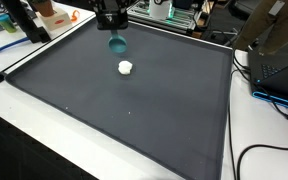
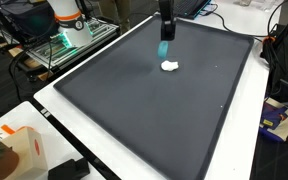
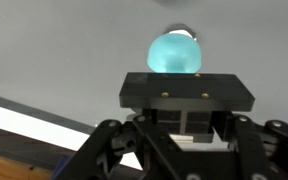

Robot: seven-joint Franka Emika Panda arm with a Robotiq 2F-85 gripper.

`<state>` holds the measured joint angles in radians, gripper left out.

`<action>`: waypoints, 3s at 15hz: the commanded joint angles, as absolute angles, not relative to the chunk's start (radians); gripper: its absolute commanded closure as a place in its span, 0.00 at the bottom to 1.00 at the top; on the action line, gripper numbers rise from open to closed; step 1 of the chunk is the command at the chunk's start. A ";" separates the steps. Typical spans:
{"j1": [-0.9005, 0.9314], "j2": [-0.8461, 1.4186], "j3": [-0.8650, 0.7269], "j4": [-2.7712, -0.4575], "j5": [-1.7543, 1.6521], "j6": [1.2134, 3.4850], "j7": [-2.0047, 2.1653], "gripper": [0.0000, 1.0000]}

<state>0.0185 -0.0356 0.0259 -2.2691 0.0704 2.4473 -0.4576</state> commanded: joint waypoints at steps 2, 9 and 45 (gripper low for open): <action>0.046 -0.347 0.038 -2.496 0.000 2.366 -0.406 0.66; 0.136 -0.520 0.008 -2.594 0.016 2.201 -0.464 0.41; 0.061 -0.702 0.199 -2.682 0.232 2.226 0.170 0.00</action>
<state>0.0985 -0.7847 0.1316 -2.7140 0.2735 2.1784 0.0081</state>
